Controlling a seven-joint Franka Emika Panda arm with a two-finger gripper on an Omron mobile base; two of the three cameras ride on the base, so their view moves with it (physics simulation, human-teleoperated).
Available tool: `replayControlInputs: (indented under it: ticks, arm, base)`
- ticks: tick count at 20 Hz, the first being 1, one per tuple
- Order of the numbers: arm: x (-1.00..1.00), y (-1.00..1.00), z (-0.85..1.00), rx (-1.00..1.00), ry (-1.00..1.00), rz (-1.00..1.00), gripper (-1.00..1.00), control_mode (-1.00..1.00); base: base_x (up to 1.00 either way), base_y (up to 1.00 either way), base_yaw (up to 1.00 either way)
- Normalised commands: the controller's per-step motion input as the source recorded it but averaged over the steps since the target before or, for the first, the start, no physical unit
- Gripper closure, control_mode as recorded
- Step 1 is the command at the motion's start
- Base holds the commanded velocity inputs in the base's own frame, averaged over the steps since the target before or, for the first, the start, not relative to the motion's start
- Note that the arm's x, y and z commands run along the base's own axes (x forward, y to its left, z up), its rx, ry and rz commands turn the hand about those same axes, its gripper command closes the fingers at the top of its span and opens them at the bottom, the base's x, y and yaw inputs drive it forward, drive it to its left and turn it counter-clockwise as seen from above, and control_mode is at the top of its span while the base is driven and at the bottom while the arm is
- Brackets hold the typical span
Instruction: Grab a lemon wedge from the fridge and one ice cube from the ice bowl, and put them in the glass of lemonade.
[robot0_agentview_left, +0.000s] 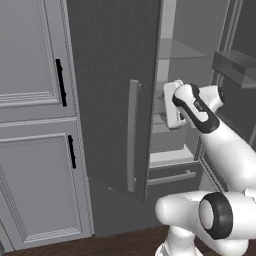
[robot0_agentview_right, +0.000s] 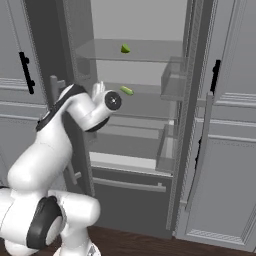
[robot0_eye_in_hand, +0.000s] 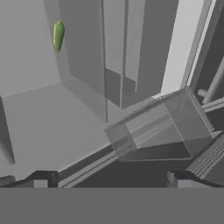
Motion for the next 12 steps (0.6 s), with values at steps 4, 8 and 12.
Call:
replayControlInputs:
  ticks: [4, 8, 12]
  arm:
    - [0.74, 0.25, -0.05, 0.05, 0.0, 0.1, -1.0, -1.0]
    - [0.09, 0.73, -0.12, 0.0, 0.0, 0.21, -1.0, -1.0]
    - [-0.79, 0.98, 0.0, -0.02, -0.03, 0.34, -1.0, -1.0]
  base:
    - [0.0, 0.0, 0.0]
    - [0.0, 0.0, 0.0]
    - [0.0, 0.0, 0.0]
